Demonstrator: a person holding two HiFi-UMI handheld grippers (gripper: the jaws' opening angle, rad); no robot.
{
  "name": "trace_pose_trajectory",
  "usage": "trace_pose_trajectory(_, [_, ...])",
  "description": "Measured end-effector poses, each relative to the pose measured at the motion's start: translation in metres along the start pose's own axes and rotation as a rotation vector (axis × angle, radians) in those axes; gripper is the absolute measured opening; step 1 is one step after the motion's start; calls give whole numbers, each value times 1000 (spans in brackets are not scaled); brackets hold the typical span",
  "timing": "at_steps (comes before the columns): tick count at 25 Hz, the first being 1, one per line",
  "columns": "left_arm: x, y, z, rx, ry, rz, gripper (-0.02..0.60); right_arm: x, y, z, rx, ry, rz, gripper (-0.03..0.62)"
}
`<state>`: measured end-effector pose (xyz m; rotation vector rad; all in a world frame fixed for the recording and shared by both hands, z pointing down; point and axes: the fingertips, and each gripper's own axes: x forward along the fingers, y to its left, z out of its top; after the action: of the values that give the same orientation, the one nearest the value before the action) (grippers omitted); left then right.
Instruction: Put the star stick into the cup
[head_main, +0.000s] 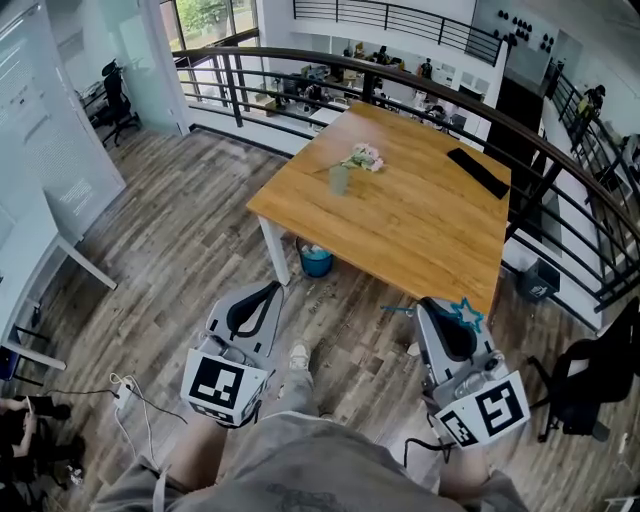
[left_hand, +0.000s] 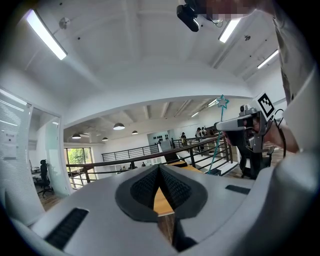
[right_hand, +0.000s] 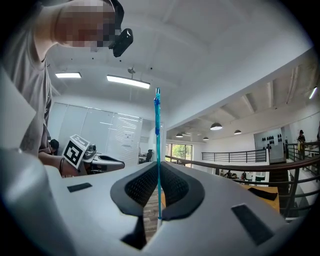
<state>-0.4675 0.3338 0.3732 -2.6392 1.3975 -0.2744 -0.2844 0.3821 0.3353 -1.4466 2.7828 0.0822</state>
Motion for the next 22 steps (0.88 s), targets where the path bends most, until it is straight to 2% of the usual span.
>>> trace_pose_trajectory(5, [29,17,-10,14,-6,-19,17,29,-20,-17,-16,25,-16,40])
trace_pose_trajectory(10, [75,48,-22,-33,-8,-28,17,77,-52,-30,-14,54,-47,40])
trace_pose_trajectory(14, [122,83,-32,-10,14,-50,17,127,-80,-36,0,68,-64,40])
trace_pose_trajectory(18, [172,121,-42,-45,37,-69,17,184,-111,-47,26,88,-84,40])
trace_pose_trajectory(22, [222,168,-48,-48,53,-88,16,249,-140,-55,53,126,-95,40])
